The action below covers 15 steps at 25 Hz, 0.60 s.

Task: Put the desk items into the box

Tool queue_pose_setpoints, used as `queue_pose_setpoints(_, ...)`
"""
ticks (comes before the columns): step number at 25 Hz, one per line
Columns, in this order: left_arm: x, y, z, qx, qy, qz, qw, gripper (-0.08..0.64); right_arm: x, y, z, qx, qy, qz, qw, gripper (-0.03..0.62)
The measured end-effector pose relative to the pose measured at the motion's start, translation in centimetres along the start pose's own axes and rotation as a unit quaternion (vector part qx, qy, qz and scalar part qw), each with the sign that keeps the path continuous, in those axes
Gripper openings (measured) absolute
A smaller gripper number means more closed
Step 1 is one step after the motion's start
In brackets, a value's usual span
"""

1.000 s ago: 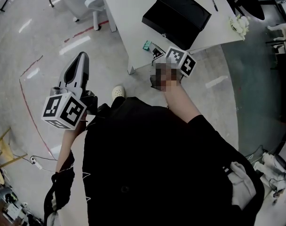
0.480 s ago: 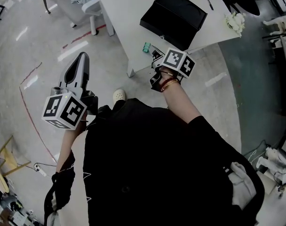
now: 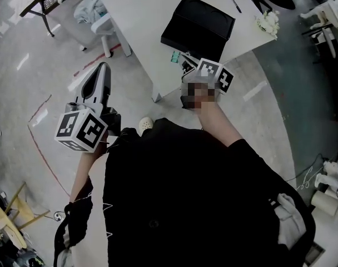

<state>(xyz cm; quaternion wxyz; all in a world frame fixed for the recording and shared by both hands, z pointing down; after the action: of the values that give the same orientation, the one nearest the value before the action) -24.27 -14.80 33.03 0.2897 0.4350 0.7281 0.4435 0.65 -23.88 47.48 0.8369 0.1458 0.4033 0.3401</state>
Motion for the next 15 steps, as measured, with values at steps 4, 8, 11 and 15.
queue_pose_setpoints(4,-1.3,-0.8,-0.3,-0.004,0.024,-0.001,0.9997,0.009,0.5,-1.2,-0.9,-0.004,-0.004,0.023,1.0,0.012)
queue_pose_setpoints(8,-3.2,-1.3,-0.4,-0.004,0.046,-0.007,0.9989,0.009,0.7,-2.7,-1.8,-0.01,-0.011,0.042,0.999,0.012)
queue_pose_setpoints(11,-4.7,-1.8,-0.8,-0.004,0.062,-0.011,0.998,0.009,0.6,-3.9,-2.5,-0.016,-0.017,0.06,0.998,0.012)
queue_pose_setpoints(15,-6.2,-2.2,-1.4,-0.006,0.082,-0.019,0.9964,0.009,0.4,-4.5,-2.8,-0.026,-0.016,0.077,0.997,0.012)
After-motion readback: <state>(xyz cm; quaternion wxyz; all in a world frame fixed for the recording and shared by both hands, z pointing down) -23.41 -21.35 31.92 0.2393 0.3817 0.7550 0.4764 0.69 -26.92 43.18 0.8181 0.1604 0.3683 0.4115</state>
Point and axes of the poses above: the fingertips, and each gripper's own axes: x backward along the fingers, z to its right, y out of its underside, the point moved 3 cm from there along x, backward along the fingers, and after that the axes turned 7 degrees about y, right-handed, at the moved point
